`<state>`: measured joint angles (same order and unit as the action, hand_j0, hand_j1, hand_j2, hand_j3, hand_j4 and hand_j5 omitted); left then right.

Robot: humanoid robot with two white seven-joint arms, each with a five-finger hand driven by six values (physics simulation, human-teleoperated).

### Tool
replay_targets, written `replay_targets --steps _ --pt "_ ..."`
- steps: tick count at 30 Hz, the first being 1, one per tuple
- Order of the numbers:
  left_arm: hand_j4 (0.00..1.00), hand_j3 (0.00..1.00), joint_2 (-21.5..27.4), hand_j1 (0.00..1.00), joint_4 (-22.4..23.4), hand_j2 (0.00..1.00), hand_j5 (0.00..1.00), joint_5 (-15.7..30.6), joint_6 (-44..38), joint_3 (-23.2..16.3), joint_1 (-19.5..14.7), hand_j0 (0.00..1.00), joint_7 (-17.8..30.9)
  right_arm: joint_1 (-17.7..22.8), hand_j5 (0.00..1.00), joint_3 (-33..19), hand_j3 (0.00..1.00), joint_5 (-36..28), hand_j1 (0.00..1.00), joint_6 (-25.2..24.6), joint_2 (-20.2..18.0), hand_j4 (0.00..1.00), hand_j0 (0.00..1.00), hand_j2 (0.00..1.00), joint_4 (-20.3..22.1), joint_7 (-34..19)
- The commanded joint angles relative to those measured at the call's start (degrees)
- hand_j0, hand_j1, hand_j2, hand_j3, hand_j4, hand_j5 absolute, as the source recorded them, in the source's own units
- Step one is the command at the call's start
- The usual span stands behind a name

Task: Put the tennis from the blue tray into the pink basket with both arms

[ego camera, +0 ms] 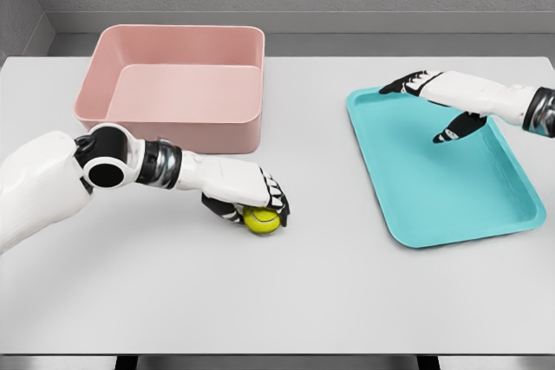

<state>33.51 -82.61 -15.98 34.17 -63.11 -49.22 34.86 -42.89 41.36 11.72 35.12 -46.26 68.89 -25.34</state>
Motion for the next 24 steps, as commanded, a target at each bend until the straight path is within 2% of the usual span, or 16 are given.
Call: replay_targets --steps 1,10,14,24 --pt "0.63 0.63 0.07 0.63 -0.01 0.63 0.63 -0.02 -0.07 0.0 0.0 0.63 0.14 0.0 1.0 -0.05 1.0 -0.39 1.0 -0.12 -0.06 1.0 1.0 1.0 0.02 0.03" --pt "0.61 0.61 0.07 0.61 -0.1 0.61 0.61 0.07 0.11 0.09 0.0 0.61 0.14 0.0 1.0 -0.05 1.0 -0.39 1.0 -0.12 -0.14 1.0 1.0 1.0 0.19 0.03" --pt "0.61 0.61 0.51 0.61 -0.8 0.61 0.61 0.77 0.63 3.08 0.18 0.61 0.14 -0.09 1.0 -0.05 1.0 -0.39 1.0 -0.12 -0.06 1.0 1.0 1.0 0.19 0.11" --pt "0.61 0.61 1.56 0.61 -0.89 0.61 0.61 1.48 0.83 5.1 0.0 0.61 0.14 -0.09 1.0 -0.05 1.0 -0.39 1.0 -0.12 -0.06 1.0 1.0 1.0 0.19 0.11"
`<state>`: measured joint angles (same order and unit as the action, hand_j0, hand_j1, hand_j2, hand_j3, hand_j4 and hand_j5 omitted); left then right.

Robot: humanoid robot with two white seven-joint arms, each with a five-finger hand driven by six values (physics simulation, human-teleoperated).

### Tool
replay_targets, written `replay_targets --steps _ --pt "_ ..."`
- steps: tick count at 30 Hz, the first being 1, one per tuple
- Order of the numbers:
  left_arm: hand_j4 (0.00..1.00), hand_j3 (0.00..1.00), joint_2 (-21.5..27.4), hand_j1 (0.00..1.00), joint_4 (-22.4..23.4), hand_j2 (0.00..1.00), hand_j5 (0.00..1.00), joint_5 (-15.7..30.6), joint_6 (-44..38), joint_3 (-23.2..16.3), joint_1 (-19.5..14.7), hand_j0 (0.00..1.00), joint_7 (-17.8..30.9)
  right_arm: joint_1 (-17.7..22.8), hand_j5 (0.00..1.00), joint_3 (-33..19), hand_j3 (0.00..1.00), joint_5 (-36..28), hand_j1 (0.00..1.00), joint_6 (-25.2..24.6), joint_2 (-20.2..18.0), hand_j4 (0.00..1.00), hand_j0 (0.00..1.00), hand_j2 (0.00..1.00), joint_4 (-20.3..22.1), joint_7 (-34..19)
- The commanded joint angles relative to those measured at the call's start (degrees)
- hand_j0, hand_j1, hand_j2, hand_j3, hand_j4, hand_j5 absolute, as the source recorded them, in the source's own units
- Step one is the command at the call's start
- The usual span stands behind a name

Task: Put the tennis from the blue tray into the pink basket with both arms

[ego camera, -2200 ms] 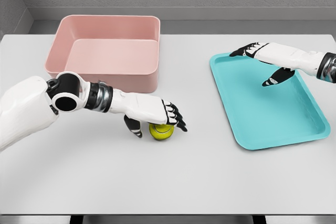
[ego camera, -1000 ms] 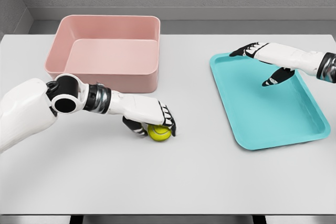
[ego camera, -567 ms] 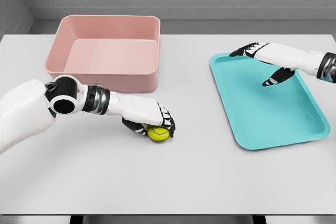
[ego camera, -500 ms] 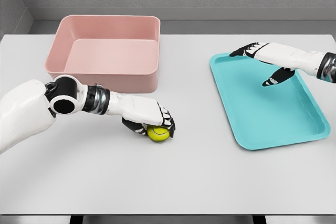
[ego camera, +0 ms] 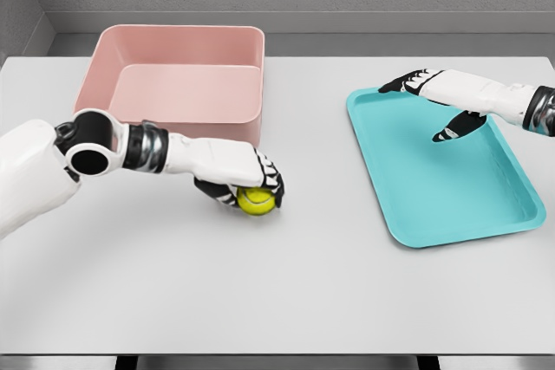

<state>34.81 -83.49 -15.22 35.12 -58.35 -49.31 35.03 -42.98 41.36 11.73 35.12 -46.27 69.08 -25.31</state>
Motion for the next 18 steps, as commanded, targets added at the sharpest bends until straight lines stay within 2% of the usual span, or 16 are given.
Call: replay_targets --steps 1,7,13,18 --pt "0.61 0.61 0.35 0.61 -0.09 0.61 0.61 0.8 -0.12 0.43 0.0 0.61 -0.03 0.0 1.0 -0.05 1.0 -0.39 1.0 -0.12 -0.05 1.0 1.0 1.0 0.17 0.08" --pt "0.61 0.61 0.35 0.61 0.17 0.61 0.61 2.39 -0.12 0.52 -0.62 0.61 -0.03 0.0 1.0 -0.05 1.0 -0.39 1.0 -0.12 -0.05 1.0 1.0 1.0 0.35 0.0" --pt "0.61 0.61 1.23 0.61 0.17 0.61 0.61 3.27 -0.12 2.36 -0.79 0.61 -0.03 0.0 1.0 -0.05 1.0 -0.39 1.0 -0.12 -0.05 1.0 1.0 1.0 0.35 0.0" --pt "0.61 0.61 2.2 0.61 0.52 0.61 0.61 4.49 -0.12 2.45 -2.2 0.61 -0.03 -0.18 1.0 -0.05 1.0 -0.39 1.0 -0.12 0.03 1.0 1.0 1.0 0.35 0.08"
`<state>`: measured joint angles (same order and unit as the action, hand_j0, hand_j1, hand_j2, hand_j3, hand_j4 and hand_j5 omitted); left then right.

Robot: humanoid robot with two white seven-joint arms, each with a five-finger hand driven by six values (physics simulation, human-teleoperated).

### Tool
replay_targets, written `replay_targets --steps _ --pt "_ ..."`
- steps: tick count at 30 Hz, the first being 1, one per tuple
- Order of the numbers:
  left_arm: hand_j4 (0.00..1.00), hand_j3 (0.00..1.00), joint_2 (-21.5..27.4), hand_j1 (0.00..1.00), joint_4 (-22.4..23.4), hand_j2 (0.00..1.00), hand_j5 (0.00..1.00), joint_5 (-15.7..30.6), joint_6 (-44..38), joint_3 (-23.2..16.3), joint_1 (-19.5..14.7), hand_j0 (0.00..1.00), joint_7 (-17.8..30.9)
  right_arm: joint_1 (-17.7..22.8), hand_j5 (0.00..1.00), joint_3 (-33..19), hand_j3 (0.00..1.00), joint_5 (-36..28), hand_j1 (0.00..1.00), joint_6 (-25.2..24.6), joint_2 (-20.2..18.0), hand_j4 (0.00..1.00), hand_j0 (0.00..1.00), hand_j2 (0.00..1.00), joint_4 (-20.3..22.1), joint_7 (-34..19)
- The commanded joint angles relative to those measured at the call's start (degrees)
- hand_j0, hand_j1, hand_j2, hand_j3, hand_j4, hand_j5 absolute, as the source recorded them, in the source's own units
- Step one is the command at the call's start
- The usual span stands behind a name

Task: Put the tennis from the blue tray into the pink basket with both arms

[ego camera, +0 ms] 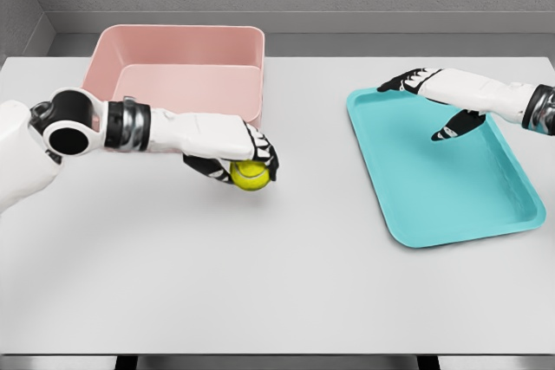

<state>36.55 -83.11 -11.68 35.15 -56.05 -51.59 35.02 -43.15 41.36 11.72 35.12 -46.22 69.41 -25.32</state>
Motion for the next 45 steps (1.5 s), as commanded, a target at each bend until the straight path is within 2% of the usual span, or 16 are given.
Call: replay_targets --steps 1,7,25,33,45 --pt "0.61 0.61 0.54 0.61 0.23 0.61 0.61 1.04 -0.15 0.16 0.0 0.61 -0.02 0.0 1.0 -0.05 1.0 -0.38 1.0 -0.12 -0.01 1.0 1.0 1.0 0.02 0.01" --pt "0.61 0.61 0.63 0.61 0.67 0.61 0.61 1.4 -0.15 0.16 -0.88 0.61 -0.02 0.0 1.0 -0.05 1.0 -0.38 1.0 -0.12 -0.01 1.0 1.0 1.0 -0.24 -0.08" --pt "0.61 0.61 0.01 0.61 7.87 0.61 0.61 2.27 -0.15 0.16 -5.45 0.61 -0.02 -0.09 1.0 -0.14 1.0 -0.38 1.0 -0.12 -0.45 1.0 1.0 1.0 -0.16 0.01" --pt "0.61 0.61 -0.52 0.61 12.44 0.61 0.61 2.54 -0.15 0.51 -8.26 0.61 -0.02 -0.09 1.0 -0.14 1.0 -0.38 1.0 -0.12 -0.45 1.0 1.0 1.0 -0.07 0.01" --pt "0.61 0.61 -2.53 0.61 21.32 0.61 0.61 1.84 -0.15 1.91 -9.4 0.61 -0.02 -0.09 1.0 -0.14 1.0 -0.38 1.0 -0.12 -0.37 1.0 1.0 1.0 -0.07 0.01"
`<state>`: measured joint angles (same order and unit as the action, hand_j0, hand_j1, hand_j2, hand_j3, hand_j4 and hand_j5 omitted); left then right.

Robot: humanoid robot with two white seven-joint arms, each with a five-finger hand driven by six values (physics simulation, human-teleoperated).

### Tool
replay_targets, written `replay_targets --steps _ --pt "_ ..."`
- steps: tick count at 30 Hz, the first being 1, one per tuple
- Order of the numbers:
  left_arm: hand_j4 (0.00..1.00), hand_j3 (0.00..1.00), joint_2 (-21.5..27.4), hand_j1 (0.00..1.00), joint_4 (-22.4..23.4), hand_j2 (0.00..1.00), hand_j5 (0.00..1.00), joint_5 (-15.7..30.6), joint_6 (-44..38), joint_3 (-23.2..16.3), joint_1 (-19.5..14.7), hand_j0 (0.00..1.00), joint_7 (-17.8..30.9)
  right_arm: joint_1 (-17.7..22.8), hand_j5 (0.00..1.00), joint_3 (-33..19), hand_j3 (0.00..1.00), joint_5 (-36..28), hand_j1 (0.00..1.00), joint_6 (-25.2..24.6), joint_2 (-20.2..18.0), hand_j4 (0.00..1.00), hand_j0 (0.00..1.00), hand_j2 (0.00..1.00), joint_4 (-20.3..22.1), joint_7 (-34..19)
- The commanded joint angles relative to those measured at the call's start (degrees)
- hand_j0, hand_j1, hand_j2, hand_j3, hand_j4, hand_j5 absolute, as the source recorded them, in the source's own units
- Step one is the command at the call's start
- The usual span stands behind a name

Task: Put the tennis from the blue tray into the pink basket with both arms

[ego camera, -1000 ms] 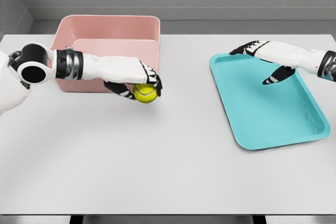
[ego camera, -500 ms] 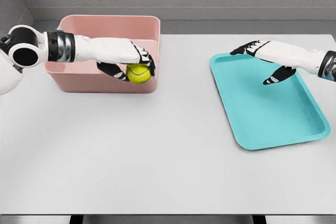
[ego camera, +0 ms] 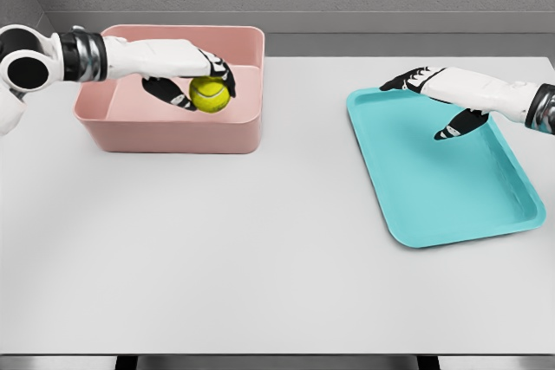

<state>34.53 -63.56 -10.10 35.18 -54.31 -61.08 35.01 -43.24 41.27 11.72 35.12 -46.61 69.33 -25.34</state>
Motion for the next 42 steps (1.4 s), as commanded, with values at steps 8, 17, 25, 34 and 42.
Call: replay_targets --steps 8,17,25,34,42 --pt "0.61 0.61 -3.15 0.61 7.84 0.61 0.61 -0.98 -0.18 2.46 -0.7 0.61 -0.01 0.0 1.0 -0.05 1.0 -0.39 1.0 -0.12 -0.06 1.0 1.0 1.0 0.02 0.03" --pt "0.89 0.89 -4.73 0.89 10.92 0.89 0.89 -3.88 -0.47 3.95 -0.79 0.89 -0.64 0.0 1.0 -0.05 1.0 -0.39 1.0 -0.12 0.03 1.0 1.0 1.0 0.02 0.03" --pt "1.0 1.0 -4.47 1.0 10.74 1.0 1.0 -5.46 -0.29 5.09 -0.7 1.0 -1.7 0.0 1.0 -0.05 1.0 -0.39 1.0 -0.12 0.03 1.0 1.0 1.0 0.02 0.03" --pt "1.0 1.0 6.34 1.0 -1.65 1.0 1.0 0.86 -0.18 6.59 2.11 1.0 -1.7 0.26 1.0 -1.63 1.0 -0.39 1.0 -0.12 0.03 1.0 1.0 1.0 -0.07 -0.32" --pt "1.0 1.0 18.82 1.0 -10.71 1.0 1.0 3.15 -0.18 10.98 10.63 1.0 -2.57 0.53 1.0 -2.6 1.0 -0.39 1.0 -0.12 0.47 1.0 1.0 1.0 -0.16 -0.32"
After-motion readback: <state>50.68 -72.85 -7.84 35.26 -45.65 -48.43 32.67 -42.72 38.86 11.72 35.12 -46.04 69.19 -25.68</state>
